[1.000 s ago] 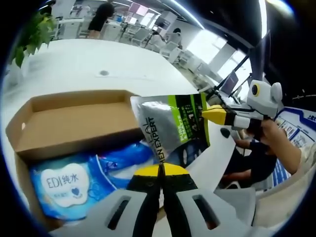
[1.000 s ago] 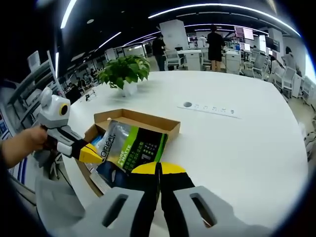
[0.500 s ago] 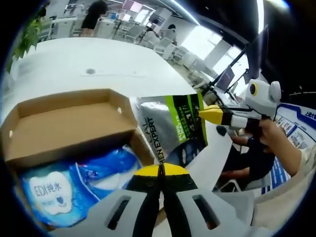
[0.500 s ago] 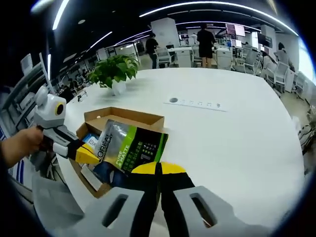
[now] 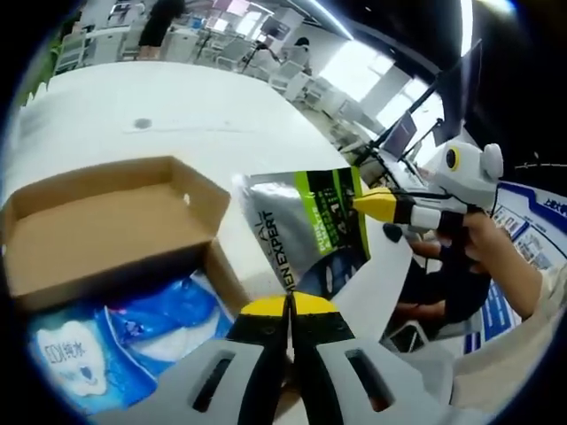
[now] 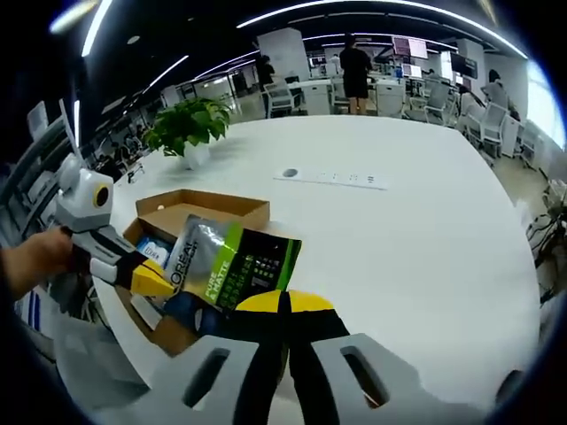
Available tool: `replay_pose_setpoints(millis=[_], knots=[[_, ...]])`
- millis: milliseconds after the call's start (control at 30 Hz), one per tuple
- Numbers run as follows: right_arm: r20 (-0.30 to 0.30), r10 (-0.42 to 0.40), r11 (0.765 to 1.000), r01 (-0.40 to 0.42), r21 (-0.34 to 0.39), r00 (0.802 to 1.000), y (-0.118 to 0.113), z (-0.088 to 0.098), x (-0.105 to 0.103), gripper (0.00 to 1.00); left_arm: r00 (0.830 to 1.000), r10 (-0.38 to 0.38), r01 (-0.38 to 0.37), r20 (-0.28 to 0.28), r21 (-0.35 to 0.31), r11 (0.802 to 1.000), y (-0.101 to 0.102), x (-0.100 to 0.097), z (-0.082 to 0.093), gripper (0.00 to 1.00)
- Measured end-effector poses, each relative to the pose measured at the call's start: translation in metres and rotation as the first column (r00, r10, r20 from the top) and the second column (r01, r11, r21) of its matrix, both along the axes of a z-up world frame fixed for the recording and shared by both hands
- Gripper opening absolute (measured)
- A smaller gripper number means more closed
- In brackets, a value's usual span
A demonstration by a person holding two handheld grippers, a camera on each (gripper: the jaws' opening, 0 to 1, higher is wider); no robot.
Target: Operate the shoe box by opening the lid, removing the specified soft item, and placing it in the target area until the item is outside and the box remains undamaged.
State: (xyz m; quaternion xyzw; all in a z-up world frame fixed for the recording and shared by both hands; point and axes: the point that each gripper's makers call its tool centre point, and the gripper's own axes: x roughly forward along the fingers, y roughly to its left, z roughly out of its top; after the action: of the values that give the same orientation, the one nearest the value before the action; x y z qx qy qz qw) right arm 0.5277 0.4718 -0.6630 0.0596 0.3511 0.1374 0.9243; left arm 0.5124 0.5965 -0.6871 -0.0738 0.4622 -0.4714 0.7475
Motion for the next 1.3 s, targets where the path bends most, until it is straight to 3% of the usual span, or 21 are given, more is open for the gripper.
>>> replay_pose_setpoints(millis=[300,567,700,933,1133,1300], knots=[[-0.024,-0.034,0.999,0.033,-0.006,0.999,-0.015,-0.014,0.004,0.00,1.000,-0.025,0.025,0.002,0.030,0.999,-0.015,0.003,-0.009,0.00],[-0.050,-0.045,0.999,0.044,-0.014,0.998,-0.023,-0.033,0.011,0.00,0.993,-0.104,0.094,0.064,0.144,0.985,-0.024,0.007,-0.028,0.00],[-0.067,-0.055,0.998,0.054,-0.018,0.996,-0.028,-0.043,0.013,0.00,0.989,-0.133,0.120,0.064,0.171,0.978,-0.030,0.008,-0.035,0.00],[-0.095,-0.075,0.997,0.073,-0.017,0.993,-0.035,-0.061,0.019,0.00,0.967,-0.233,0.198,0.100,0.278,0.940,-0.038,0.013,-0.047,0.00],[-0.108,-0.089,0.996,0.088,-0.016,0.990,-0.038,-0.072,0.026,0.00,0.958,-0.273,0.231,0.092,0.322,0.918,-0.044,0.015,-0.055,0.00],[-0.124,-0.095,0.996,0.094,-0.013,0.988,-0.040,-0.084,0.029,0.00,0.942,-0.322,0.263,0.098,0.382,0.886,-0.045,0.018,-0.063,0.00]])
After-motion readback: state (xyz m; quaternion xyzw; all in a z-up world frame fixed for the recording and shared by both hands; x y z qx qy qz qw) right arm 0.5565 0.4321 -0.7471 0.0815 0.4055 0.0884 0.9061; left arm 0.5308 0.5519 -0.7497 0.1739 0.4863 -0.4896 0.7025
